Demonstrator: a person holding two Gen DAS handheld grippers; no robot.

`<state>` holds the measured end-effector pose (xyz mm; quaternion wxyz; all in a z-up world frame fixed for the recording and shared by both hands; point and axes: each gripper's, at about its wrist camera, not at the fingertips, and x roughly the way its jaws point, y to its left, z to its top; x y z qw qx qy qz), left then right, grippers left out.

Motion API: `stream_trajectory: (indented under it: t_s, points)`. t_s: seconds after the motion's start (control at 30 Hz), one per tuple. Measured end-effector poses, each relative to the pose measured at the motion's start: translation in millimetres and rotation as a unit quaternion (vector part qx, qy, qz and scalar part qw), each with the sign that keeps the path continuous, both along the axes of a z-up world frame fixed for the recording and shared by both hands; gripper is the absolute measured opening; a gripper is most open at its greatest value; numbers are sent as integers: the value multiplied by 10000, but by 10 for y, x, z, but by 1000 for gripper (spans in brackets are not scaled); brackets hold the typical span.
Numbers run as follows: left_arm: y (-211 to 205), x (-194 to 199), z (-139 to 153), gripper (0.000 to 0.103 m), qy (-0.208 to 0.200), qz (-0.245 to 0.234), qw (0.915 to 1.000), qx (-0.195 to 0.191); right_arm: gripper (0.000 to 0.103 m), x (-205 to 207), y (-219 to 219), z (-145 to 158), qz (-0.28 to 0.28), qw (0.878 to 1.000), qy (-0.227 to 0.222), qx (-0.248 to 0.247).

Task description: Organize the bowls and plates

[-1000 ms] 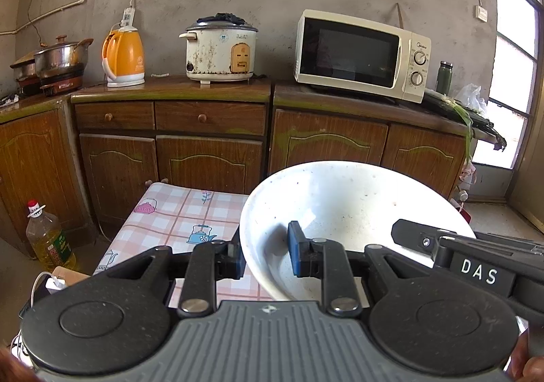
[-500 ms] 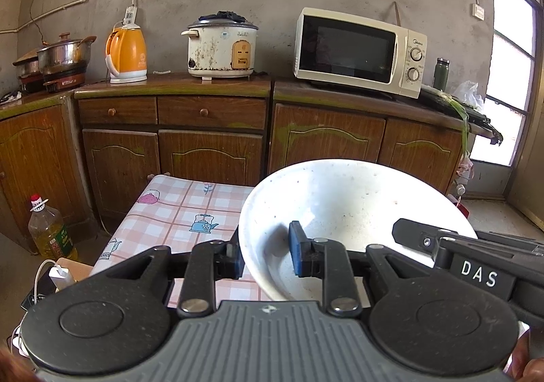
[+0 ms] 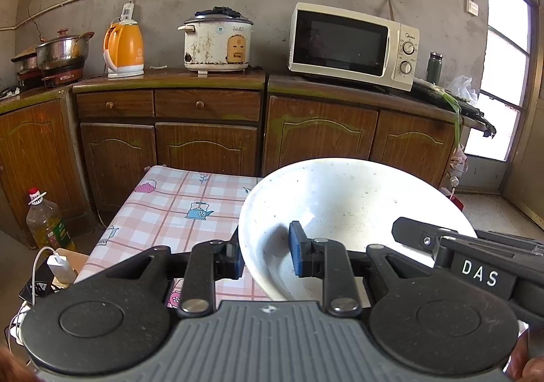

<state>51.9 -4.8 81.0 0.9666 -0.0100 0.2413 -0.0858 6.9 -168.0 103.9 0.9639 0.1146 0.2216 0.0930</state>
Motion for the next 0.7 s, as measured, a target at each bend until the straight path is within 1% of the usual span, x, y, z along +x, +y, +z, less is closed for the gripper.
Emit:
stream_trajectory:
  t_s: [0.7]
  points:
    - [-117, -167, -115, 25, 91, -165, 9998, -18, 21, -242, -134, -103, -146, 9999, 9, 15]
